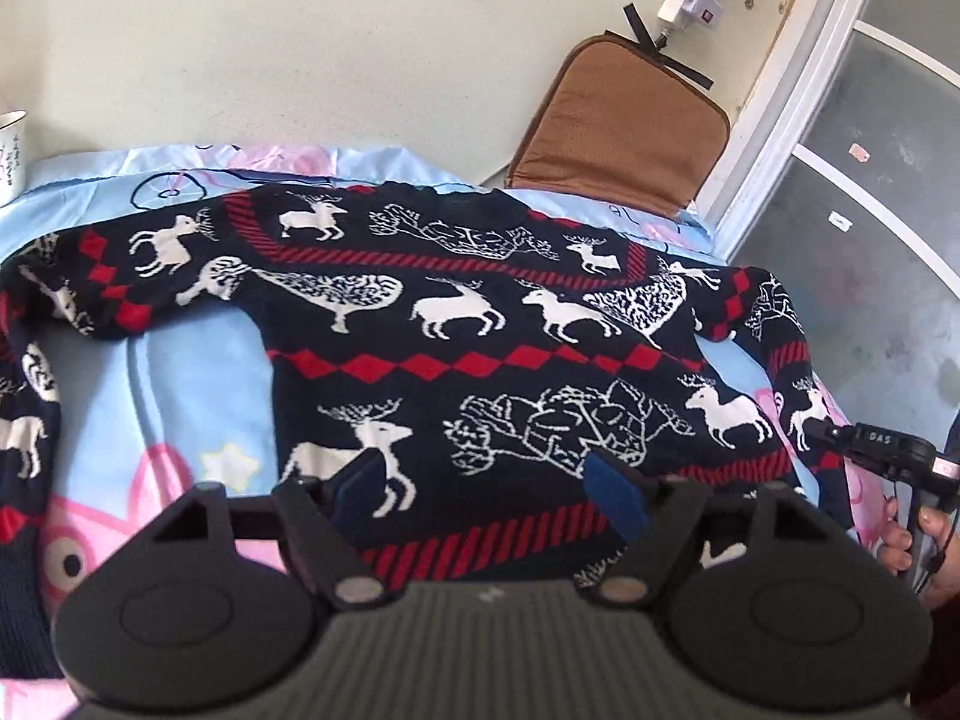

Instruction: Fold small clothes

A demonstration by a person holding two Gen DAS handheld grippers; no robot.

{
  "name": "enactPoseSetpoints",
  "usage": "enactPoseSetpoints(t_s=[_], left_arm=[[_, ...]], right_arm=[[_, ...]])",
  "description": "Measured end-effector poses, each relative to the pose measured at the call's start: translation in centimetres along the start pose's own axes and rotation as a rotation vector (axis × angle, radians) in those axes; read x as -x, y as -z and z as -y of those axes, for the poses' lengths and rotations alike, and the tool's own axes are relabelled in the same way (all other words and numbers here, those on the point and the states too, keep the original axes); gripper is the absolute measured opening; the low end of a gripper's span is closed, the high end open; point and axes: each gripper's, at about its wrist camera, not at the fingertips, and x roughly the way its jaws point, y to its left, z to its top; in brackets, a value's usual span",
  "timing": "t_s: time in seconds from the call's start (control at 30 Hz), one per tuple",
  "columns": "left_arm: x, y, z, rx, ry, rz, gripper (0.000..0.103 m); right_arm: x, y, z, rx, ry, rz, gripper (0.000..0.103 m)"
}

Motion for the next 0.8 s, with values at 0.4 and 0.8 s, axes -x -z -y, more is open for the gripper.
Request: enactPoseSetpoints(t_s=[0.4,0.8], left_arm=[[-3.4,-0.2,1.1,0.013,0.008,-0.067,0.075],[-1.1,-1.1,-3.4,0.123,-0.009,0.029,0.077]], right_arm=[[1.1,-7.3,1.5,0.328,0.462,0.255,0.011],[-1.7,-12.4,-13.9,0.157,-0.418,0.024,0.011]])
